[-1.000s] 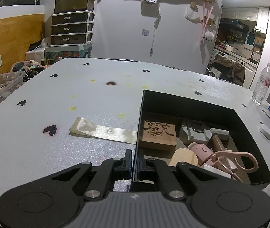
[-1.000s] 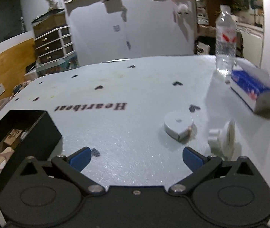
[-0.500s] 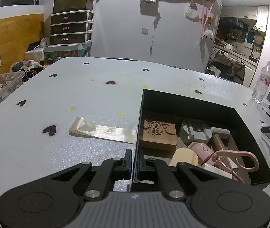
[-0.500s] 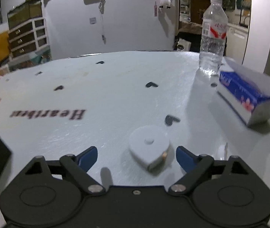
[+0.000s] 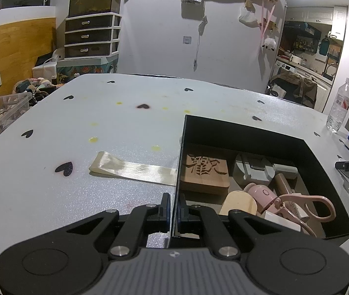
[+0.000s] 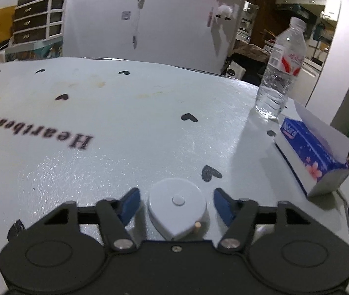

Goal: Organize rigid objects
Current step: 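Move the right gripper to the white tape measure and grasp it, then carry the white tape measure into the box and open the right gripper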

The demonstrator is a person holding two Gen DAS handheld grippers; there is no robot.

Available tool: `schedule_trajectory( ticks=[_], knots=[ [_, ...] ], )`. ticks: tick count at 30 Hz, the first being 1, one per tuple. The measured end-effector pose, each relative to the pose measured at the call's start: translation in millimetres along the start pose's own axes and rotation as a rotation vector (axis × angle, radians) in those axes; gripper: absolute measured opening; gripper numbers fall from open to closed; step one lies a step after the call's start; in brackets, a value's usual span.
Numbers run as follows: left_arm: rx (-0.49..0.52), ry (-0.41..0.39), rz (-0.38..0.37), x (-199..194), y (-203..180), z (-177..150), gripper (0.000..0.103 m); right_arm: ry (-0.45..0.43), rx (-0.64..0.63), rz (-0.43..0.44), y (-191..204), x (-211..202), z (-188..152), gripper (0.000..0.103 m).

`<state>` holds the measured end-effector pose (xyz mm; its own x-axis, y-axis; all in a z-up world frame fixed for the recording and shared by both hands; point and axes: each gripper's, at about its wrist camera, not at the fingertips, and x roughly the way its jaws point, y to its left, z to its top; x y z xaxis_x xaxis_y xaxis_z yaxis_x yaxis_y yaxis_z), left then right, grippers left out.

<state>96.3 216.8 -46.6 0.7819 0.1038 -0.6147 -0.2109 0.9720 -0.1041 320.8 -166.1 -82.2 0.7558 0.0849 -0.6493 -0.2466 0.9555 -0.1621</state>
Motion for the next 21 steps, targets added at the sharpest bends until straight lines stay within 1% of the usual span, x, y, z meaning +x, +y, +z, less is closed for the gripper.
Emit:
schedule_trajectory(
  ticks=[8,18,21],
  knots=[
    [0.0,0.0,0.0,0,0,0,0.005,0.012,0.006,0.042,-6,-1,2,0.053],
    [0.001,0.0,0.001,0,0,0,0.005,-0.022,0.02,0.093,-2,-21,1,0.053],
    [0.0,0.0,0.0,0,0,0,0.005,-0.024,0.015,0.125,2,-28,2,0.053]
  ],
)
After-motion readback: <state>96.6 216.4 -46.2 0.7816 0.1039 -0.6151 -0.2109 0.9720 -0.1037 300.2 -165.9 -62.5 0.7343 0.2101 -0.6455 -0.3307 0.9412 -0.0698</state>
